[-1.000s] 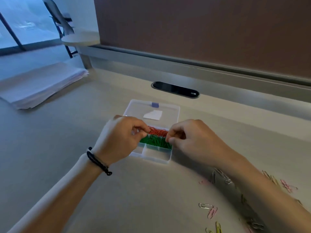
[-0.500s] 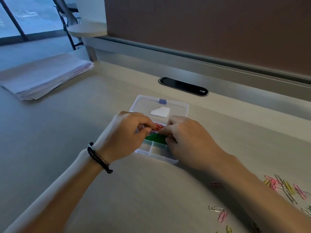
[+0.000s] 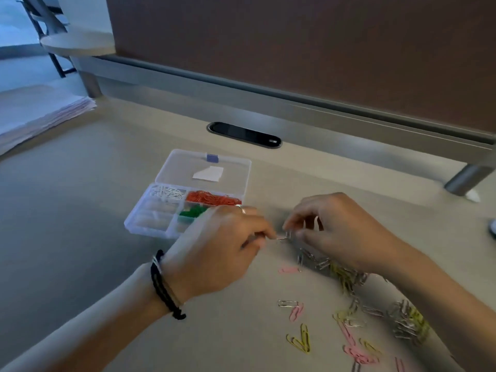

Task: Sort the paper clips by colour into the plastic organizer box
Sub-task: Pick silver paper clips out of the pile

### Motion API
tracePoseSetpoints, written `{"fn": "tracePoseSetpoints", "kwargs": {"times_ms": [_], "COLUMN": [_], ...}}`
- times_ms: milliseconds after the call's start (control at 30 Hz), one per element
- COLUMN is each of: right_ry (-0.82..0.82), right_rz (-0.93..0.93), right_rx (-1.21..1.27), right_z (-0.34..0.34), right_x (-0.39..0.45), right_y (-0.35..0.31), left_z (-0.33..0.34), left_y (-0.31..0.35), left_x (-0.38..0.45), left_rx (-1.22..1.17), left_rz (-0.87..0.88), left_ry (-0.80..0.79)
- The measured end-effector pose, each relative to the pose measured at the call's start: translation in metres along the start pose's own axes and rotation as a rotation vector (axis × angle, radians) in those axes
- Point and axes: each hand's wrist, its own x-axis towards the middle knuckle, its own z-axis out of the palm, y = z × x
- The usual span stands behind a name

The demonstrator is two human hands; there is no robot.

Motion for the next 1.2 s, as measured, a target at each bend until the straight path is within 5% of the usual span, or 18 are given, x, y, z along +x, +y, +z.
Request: {"fn": "tracePoseSetpoints", "kwargs": {"times_ms": [133,400,533,833,933,1033,1133,1200], "right_ry": [0.027,0.055,0.016,-0.143,0.060,0.150,0.100,0.060], "right_rz": [0.083,0.125,0.059,0.009,0.087,0.272,0.435,0.493], "right_rx": [-0.046,-0.182,-0.505,-0.762,-0.511,0.183,0.855,0.993], "right_z": [-0.003,0.008,0.013,0.003,0.002,-0.010,-0.010,-0.004], "right_x": [-0.028,-0.028,-0.021,-0.016,-0.017,-0.021,-0.022,-0.022], "right_y": [0.016,0.010,0.001,-0.007,0.015,0.025,0.029,0.032], "left_z": [0.031,0.029,0.028,0.046,0.048,0.044,0.031,0.023], "left_y": [0.033,0.028,0.023,0.030,0.024,0.016,0.013,0.011], "left_x": [0.007,0.006,0.032,0.066,0.067,0.066,0.063,0.063], "left_rx": [0.087,0.211,0.220,0.401,0.324,0.079,-0.504,-0.899], "left_rz": [0.032,-0.020,-0.076,-0.095,-0.096,-0.163,-0.349,-0.488], "left_ry": [-0.179,-0.208,-0.133,-0.266,-0.279,-0.235,-0.145,-0.101]}}
